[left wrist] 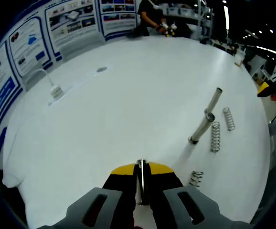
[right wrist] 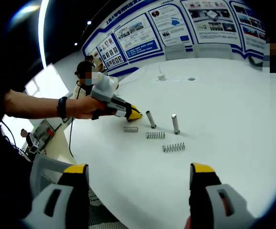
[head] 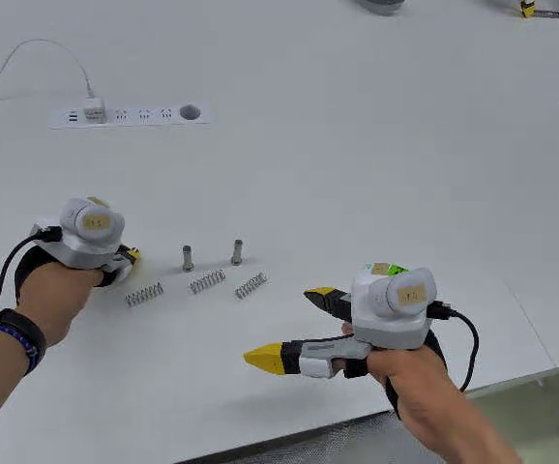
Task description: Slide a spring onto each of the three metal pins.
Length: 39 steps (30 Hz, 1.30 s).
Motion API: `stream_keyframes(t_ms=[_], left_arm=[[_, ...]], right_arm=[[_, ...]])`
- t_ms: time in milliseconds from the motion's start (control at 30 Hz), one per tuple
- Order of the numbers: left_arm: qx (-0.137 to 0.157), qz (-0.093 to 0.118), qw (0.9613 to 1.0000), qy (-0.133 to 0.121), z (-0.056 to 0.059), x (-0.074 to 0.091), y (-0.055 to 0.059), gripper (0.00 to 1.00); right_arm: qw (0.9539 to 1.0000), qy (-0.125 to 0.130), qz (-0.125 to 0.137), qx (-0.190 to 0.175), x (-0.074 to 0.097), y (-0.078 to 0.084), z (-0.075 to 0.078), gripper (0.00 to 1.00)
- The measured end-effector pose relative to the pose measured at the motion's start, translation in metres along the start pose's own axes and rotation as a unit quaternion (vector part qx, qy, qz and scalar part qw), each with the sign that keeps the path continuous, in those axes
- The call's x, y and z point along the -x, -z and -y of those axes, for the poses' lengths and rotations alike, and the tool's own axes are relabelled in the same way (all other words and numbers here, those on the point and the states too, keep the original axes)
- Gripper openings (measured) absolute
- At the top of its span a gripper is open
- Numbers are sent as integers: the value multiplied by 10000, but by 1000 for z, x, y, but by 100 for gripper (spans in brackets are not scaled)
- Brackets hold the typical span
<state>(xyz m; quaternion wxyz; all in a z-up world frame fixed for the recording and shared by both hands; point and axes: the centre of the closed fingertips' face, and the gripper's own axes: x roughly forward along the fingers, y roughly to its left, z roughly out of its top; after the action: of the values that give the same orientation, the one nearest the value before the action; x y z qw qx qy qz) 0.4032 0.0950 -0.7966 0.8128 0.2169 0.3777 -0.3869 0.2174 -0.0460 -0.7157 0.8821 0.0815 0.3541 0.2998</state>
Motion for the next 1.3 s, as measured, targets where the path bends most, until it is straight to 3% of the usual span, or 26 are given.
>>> stream_keyframes(t_ms=[167,300,400,900,1300], left_arm=[[-223,-38,9997,-29,0,-1,0,8],[-147,-88,9999,4,2,1,3,8],[81,-7,10000,28,4,5,3,7],[551,394,9977,27,2,34,-2,7],[723,499,9961,-50,-2,50,3,7]], right_arm=[[10000,28,13,31,0,-1,2,90],[9999,60,-31,99,1,0,2,90],[10000,61,7,79,1,-2,2,90],[10000,76,38,20,4,1,3,89],[10000,43,54,29,5,1,1,89]])
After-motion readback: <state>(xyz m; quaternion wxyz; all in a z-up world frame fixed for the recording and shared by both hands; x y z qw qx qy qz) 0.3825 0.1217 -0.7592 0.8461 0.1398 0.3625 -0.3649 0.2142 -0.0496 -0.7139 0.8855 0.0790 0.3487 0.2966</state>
